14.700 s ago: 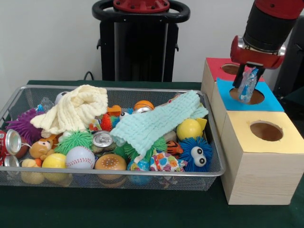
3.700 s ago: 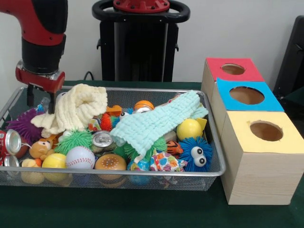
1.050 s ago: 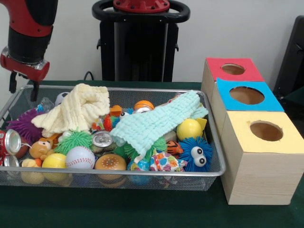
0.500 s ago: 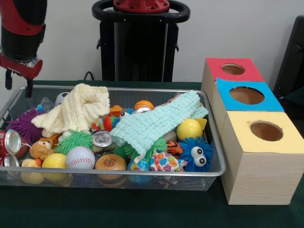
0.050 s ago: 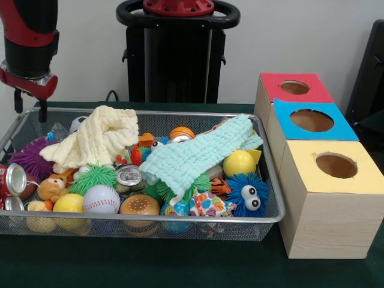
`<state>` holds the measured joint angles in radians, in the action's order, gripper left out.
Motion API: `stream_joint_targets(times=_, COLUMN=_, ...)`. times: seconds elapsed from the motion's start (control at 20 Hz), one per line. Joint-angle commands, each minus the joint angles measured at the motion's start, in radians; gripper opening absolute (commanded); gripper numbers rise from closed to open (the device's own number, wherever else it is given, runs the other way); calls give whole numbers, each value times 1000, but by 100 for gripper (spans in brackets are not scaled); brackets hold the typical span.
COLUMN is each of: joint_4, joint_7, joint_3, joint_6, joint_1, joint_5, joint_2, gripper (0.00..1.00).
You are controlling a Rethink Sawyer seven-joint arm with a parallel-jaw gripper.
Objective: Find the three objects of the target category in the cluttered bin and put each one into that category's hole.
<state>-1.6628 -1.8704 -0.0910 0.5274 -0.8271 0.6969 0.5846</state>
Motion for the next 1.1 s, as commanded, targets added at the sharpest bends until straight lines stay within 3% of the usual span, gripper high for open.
stream_joint_targets(times=0.05, joint_4=-85, joint_7=111, joint_3=-149, joint_6=-8, joint_1=-1, joint_5=-18, joint_2=-3, gripper=100)
stream_joint_targets(times=0.5, joint_4=-96, joint_7=70, joint_3=-182, joint_6=-45, joint_1=-12, joint_5=-17, joint_2=-7, gripper=100)
stream_joint_targets(times=0.7, joint_4=-77, joint_7=53, joint_3=-177, joint_6=-104, joint_1=-21, joint_5=25, joint_2=-43, gripper=100)
stream_joint_targets(times=0.9, joint_4=-12, joint_7=33, joint_3=-90, joint_6=-109, joint_1=38, joint_5=115, joint_2=-77, gripper=100)
stream_joint_targets(times=1.1, joint_4=26, joint_7=35, joint_3=-78, joint_6=-137, joint_1=28, joint_5=141, joint_2=-136, gripper=100)
